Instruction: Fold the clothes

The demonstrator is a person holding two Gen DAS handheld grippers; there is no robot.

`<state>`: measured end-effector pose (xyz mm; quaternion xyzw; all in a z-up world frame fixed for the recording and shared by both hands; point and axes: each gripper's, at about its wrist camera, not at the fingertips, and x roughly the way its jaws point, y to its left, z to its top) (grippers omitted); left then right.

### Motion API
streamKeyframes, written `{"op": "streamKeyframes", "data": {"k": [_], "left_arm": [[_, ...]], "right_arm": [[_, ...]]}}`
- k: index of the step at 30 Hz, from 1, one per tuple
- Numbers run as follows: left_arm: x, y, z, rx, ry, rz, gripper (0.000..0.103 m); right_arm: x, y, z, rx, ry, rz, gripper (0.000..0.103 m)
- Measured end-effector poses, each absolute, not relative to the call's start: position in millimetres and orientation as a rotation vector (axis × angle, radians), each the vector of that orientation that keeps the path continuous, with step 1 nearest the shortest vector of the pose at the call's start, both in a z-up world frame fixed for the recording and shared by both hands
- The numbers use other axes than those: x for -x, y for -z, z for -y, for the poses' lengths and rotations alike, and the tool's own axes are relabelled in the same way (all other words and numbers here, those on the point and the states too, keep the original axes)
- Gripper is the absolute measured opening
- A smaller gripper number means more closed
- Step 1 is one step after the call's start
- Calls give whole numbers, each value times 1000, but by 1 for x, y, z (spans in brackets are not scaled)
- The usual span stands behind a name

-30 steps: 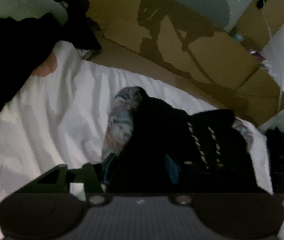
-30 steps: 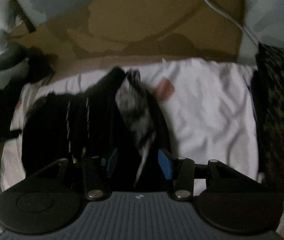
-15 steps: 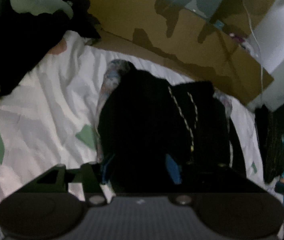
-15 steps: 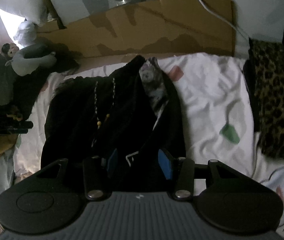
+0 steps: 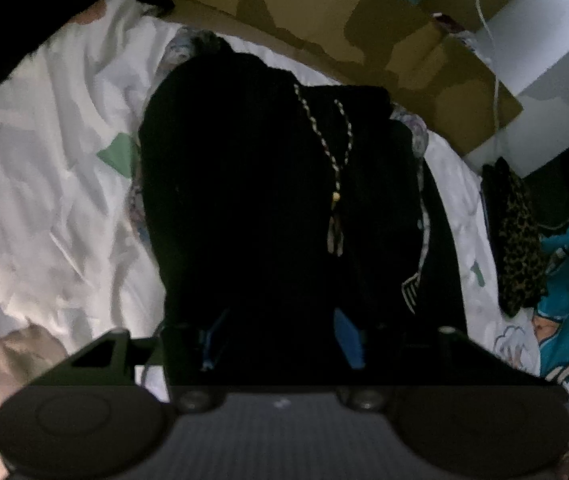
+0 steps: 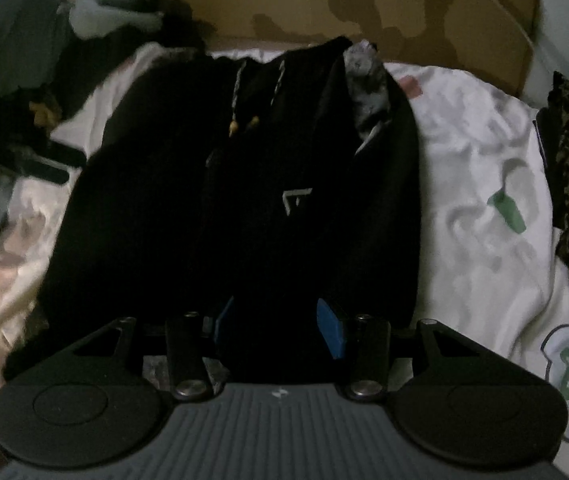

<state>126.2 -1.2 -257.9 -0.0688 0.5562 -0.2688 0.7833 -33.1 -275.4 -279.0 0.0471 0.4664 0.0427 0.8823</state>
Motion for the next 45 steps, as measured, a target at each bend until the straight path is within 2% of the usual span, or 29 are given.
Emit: {"op": "streamKeyframes", "data": {"k": [9, 16, 19, 21, 23, 26, 32, 36, 38, 45], "left_arm": [[-112, 271, 9, 134, 609, -1232, 61], [-108, 275, 13, 122, 627, -1247, 61], [-107, 277, 14, 125, 628, -1252, 61], [-107, 279, 14, 130, 631, -1259, 61], [-106, 281, 13, 127, 632, -1264, 61], [-104, 283, 12, 120, 627, -1270, 61], [-103, 282, 14, 131, 628, -1264, 61], [-102, 284, 16, 131, 642, -1270, 61], [-101, 285, 16, 129, 646, -1274, 61], [-103, 288, 5, 164, 635, -1281, 61]], "right_arm": [[41, 301, 252, -57, -94, -1035, 56], [41, 310, 245, -20, -80, -1041, 55], [42, 310, 247, -13, -67, -1035, 48], [43, 309, 250, 0, -57, -1029, 35], [44, 309, 252, 9, -44, -1025, 28], [46, 305, 256, 7, -29, -1003, 27], [46, 296, 252, 33, -50, -977, 29], [45, 293, 237, 79, -82, -962, 47], [44, 292, 228, 112, -95, -950, 51], [34, 295, 199, 204, -114, -960, 51]]}}
